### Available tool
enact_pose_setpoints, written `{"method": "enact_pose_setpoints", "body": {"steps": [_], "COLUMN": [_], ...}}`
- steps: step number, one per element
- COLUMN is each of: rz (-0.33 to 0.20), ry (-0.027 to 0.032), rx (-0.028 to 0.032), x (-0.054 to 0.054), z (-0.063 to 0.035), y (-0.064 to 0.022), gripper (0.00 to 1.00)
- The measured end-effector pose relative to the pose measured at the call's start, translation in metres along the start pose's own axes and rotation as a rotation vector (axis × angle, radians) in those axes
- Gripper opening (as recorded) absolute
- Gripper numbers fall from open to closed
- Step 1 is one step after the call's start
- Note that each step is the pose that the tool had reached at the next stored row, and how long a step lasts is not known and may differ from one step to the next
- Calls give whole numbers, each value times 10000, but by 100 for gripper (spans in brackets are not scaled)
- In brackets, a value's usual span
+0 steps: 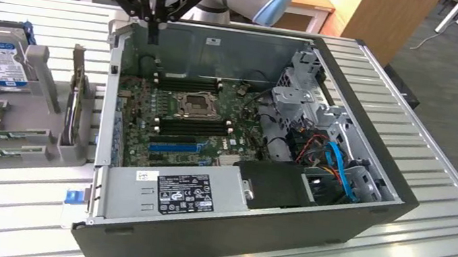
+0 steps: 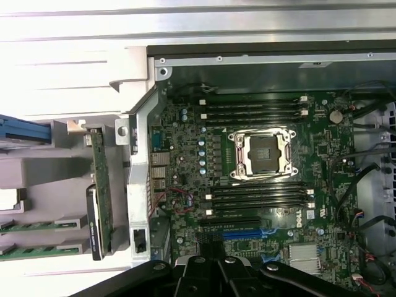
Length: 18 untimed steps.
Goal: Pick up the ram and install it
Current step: 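Reach for the ram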
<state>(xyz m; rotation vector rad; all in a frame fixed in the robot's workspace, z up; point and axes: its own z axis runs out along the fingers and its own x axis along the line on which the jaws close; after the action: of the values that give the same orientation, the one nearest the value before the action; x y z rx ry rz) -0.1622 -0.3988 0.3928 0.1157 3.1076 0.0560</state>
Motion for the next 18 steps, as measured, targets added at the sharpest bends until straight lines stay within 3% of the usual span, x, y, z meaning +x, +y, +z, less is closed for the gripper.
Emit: {"method": "enact_pose_setpoints", "body": {"steps": [8, 18], "rz": [0, 1], "ry": [6, 39], "rx": [2, 3], "x": [31, 301], "z": [0, 7], "y": [-3, -23], "gripper": [10, 10]}}
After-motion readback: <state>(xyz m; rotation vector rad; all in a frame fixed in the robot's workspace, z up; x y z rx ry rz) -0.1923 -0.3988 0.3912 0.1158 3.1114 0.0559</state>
